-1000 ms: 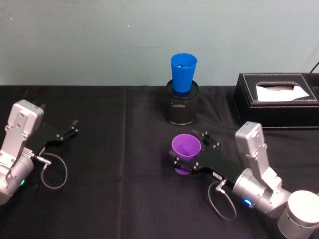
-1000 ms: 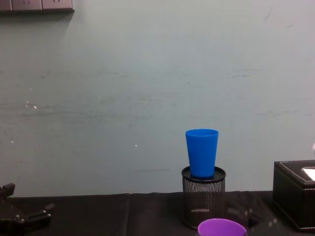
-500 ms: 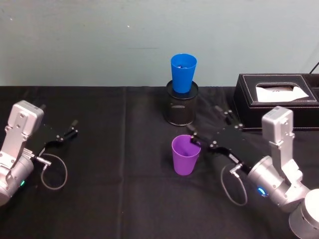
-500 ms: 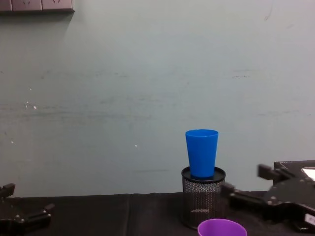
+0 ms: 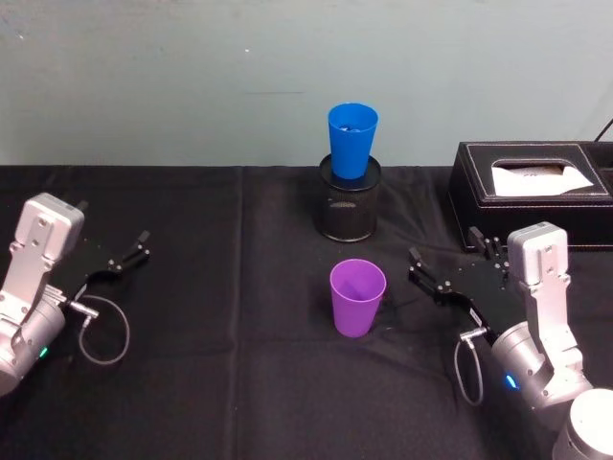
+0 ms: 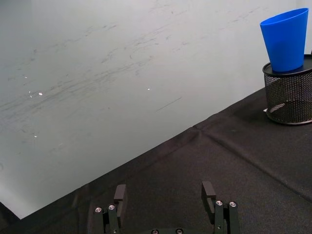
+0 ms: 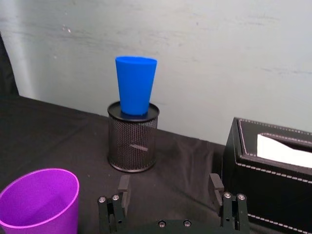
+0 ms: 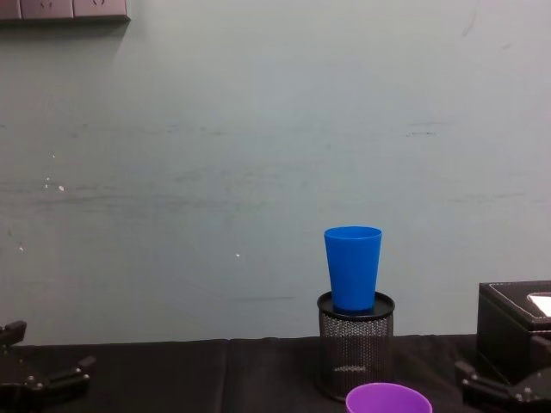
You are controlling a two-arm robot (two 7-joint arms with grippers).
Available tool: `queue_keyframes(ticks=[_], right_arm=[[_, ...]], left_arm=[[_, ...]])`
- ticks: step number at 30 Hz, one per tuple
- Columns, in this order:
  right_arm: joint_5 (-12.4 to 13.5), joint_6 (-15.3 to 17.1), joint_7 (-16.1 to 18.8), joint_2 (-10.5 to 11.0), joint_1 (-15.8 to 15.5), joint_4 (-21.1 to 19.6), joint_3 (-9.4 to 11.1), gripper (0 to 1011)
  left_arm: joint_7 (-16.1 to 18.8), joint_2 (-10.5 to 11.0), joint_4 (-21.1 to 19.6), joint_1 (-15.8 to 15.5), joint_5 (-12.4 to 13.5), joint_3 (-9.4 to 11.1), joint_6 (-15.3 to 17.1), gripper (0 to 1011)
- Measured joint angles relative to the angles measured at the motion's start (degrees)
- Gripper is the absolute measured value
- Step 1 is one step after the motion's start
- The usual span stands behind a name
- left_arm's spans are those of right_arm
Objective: Pick up one cup with a gripper and tap it against the other cup.
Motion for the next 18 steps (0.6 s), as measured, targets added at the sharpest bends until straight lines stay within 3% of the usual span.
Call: queue_keyframes(ticks=[18], right_arm=[[-0.49,0.27,0.59,-0.87,0.54,1.43,0.51,1004]], left_arm=[[0.0,0.0,0.0,0.0,0.0,0.0,0.0,1000]])
